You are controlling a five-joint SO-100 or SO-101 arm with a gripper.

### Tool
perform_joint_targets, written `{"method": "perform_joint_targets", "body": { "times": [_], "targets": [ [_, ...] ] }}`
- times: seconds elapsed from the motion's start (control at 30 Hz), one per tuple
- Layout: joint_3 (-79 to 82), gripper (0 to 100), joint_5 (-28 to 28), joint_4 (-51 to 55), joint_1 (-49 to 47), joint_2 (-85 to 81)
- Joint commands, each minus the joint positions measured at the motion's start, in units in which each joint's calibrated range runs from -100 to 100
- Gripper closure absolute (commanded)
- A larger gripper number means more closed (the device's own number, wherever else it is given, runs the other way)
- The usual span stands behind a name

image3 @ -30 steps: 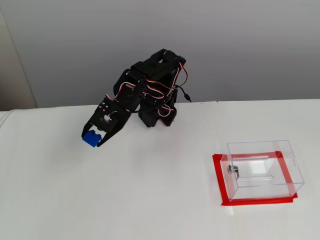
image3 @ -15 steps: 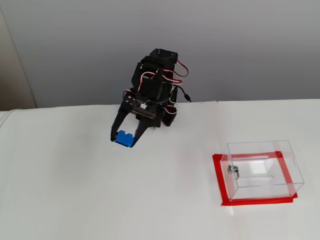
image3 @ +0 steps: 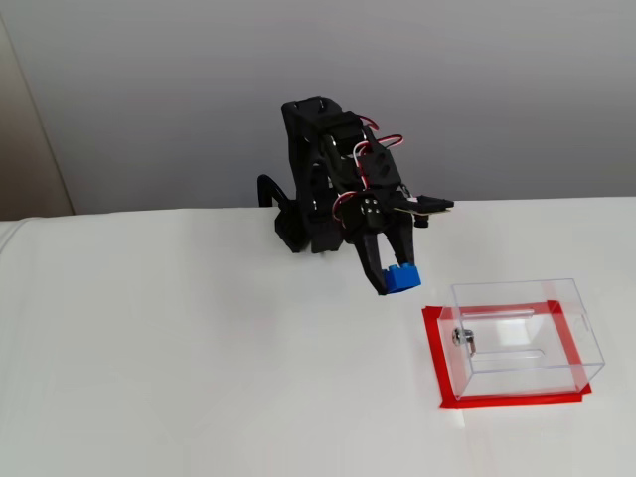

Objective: Pick the blue lego brick and place it into the transparent box

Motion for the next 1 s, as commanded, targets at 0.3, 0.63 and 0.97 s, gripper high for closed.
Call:
{"method": "perform_joint_targets", "body": {
  "times": [0.3,0.63,0.97],
  "targets": [
    [-4.59,91,-0.21,-1.17,-23.35,11.80],
    [-16.25,91,-0.21,-1.09,-31.78,25.72],
    [-25.93,91,-0.21,-0.56,-33.48,36.58]
  ]
}}
